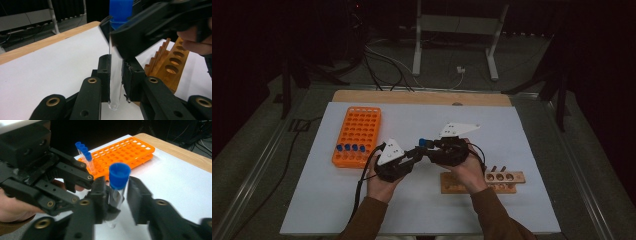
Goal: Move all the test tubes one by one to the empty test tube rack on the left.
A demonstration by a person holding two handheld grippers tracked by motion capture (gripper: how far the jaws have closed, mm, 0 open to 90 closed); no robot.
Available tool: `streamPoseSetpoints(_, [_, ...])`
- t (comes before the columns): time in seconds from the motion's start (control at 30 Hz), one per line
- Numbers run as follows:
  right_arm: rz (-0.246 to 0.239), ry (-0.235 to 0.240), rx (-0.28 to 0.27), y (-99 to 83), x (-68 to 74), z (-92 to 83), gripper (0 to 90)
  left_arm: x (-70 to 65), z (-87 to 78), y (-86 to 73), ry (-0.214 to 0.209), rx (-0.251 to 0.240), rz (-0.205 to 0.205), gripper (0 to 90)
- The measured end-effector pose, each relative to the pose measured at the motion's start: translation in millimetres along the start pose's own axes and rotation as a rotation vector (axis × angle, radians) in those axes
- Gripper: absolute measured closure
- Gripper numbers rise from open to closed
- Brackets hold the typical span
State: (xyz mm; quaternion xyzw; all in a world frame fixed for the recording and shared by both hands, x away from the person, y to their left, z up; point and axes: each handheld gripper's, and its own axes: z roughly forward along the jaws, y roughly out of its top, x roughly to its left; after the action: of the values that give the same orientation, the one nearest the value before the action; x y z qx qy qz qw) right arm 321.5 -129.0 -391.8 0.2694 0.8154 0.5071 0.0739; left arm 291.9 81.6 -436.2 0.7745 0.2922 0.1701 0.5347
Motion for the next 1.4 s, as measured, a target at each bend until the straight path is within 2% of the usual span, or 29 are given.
streamPoseSetpoints(0.27, [0.02,-0.034,-0.027,-2.4,-8.1,-13.7,36.4,9.5,-7.3,-1.9,0.026,-0.007,-0.031,78.2])
streamPoseSetpoints(0.43, [0.029,-0.083,-0.038,-7.1,-12.9,-21.4,19.6,16.0,-16.2,-1.7,0.047,-0.017,-0.043,78.2])
streamPoseSetpoints(0.67, [0.044,-0.114,-0.047,-14.5,-20.9,-33.9,4.5,25.4,-31.7,-2.2,0.076,-0.032,-0.055,78.2])
streamPoseSetpoints(0.87, [0.059,-0.139,-0.053,-20.5,-27.5,-43.4,0.1,34.9,-45.9,-3.6,0.103,-0.05,-0.077,78.2])
streamPoseSetpoints(1.4, [0.09,-0.189,-0.076,-33.4,-43.0,-66.3,0.1,59.9,-89.4,-9.2,0.178,-0.088,-0.103,78.2])
